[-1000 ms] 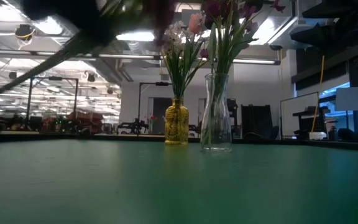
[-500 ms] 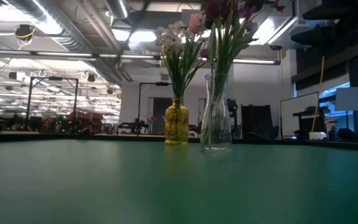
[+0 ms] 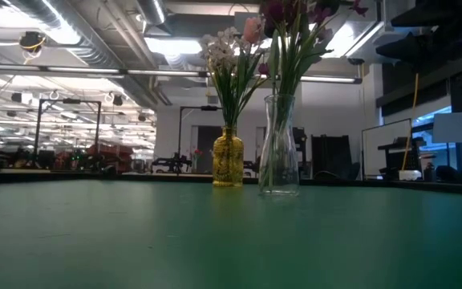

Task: Sort flowers into vase by color
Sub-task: Put the violet flowers into the transparent vase

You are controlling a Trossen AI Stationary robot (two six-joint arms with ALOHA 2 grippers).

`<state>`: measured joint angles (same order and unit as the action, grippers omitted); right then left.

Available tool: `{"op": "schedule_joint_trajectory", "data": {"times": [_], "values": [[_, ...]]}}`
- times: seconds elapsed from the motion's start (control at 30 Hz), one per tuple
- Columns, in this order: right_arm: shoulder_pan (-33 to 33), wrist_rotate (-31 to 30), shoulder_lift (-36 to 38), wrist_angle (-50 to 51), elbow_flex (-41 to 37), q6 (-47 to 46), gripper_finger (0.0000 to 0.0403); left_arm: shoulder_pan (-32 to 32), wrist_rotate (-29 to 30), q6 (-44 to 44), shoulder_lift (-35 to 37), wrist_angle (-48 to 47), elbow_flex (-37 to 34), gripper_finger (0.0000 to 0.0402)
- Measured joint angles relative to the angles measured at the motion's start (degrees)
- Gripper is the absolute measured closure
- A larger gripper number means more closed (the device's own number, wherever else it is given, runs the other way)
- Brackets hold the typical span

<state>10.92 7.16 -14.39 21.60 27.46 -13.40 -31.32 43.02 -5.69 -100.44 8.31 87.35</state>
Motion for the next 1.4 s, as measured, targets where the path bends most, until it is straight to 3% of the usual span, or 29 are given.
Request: {"op": "schedule_joint_trajectory", "data": {"times": [0.13,0.3,0.5,0.7,0.8,0.97,1.2,1.4], "values": [[0.0,0.0,0.0,0.7,0.0,0.1,0.0107,2.3,-5.2,0.4,0.0,1.2,0.0,0.0396],[0.0,0.0,0.0,1.3,0.0,0.2,0.0107,6.5,-15.8,3.0,0.0,5.8,0.0,0.0396],[0.0,0.0,0.0,1.9,0.0,0.2,0.0107,10.2,-17.3,11.0,0.0,12.0,0.0,0.0396],[0.0,0.0,0.0,2.4,0.0,0.3,0.0107,10.8,-19.1,15.1,0.0,11.7,0.0,0.0397],[0.0,0.0,0.0,2.5,0.0,0.4,0.0107,10.9,-19.4,14.9,0.6,11.6,-0.1,0.0396],[0.0,0.0,0.0,2.3,0.0,0.5,0.0107,14.5,-27.0,7.7,1.0,11.2,-0.8,0.0397],[0.0,0.0,0.0,2.5,0.0,0.3,0.0107,15.8,-27.8,9.7,3.4,11.8,-3.6,0.0397],[-0.1,0.0,0.0,2.5,0.0,0.2,0.0107,14.2,-22.3,11.9,10.4,12.3,-9.8,0.0397]]}}
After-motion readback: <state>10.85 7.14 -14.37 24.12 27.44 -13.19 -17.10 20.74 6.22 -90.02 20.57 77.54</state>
